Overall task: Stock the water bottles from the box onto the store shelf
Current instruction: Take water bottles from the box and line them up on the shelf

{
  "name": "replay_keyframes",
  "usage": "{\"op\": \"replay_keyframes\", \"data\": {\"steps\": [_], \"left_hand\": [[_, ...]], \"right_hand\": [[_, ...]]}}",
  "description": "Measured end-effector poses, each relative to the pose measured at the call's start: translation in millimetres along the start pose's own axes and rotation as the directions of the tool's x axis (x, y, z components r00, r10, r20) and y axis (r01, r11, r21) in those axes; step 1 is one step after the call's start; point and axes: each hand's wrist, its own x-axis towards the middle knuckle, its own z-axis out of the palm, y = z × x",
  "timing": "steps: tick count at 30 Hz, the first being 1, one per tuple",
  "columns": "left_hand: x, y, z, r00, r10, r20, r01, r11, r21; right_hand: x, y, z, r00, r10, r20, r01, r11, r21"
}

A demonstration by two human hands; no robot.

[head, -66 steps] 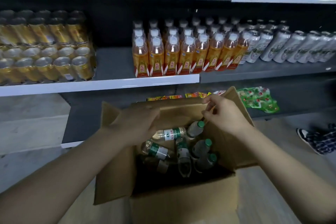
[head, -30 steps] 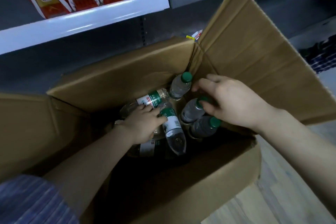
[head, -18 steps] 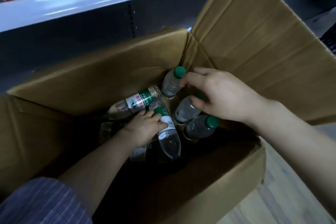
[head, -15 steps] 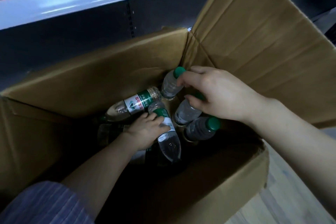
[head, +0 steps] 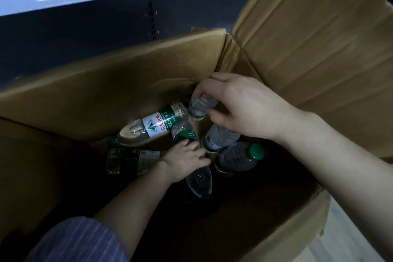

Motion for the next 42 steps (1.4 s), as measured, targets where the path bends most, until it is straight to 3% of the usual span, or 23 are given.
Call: {"op": "replay_keyframes", "data": {"steps": [16, 23, 28, 33, 37, 42], "left_hand": [[-10, -4, -19, 0.998, 0.053, 0.03, -0.054, 0.998, 0.041], [-38, -5, -23, 0.997, -0.065, -0.029, 0.055, 0.962, -0.267], [-63, -6, -33, 0.969, -0.229, -0.095, 0.149, 0.845, -0.514], [-97, -2, -46, 0.907, -0.414, -0.078, 0.204, 0.593, -0.779], [-128, 6, -62, 0.847, -0.532, -0.008, 0.248, 0.408, -0.879], [-165, 18, -91, 0.736, -0.676, -0.019, 0.177, 0.22, -0.959]], "right_hand": [[-17, -6, -15, 0.996, 0.024, -0.085, -0.024, 1.0, 0.007], [-18, -19, -40, 0.99, 0.082, -0.114, -0.08, 0.996, 0.024], [-15, -30, -61, 0.992, 0.083, -0.097, -0.08, 0.996, 0.033], [-11, -40, -82, 0.992, 0.089, -0.092, -0.085, 0.995, 0.046], [-9, -53, -101, 0.993, 0.092, -0.079, -0.088, 0.995, 0.046], [-5, -71, -127, 0.994, 0.099, -0.05, -0.096, 0.994, 0.061]]}}
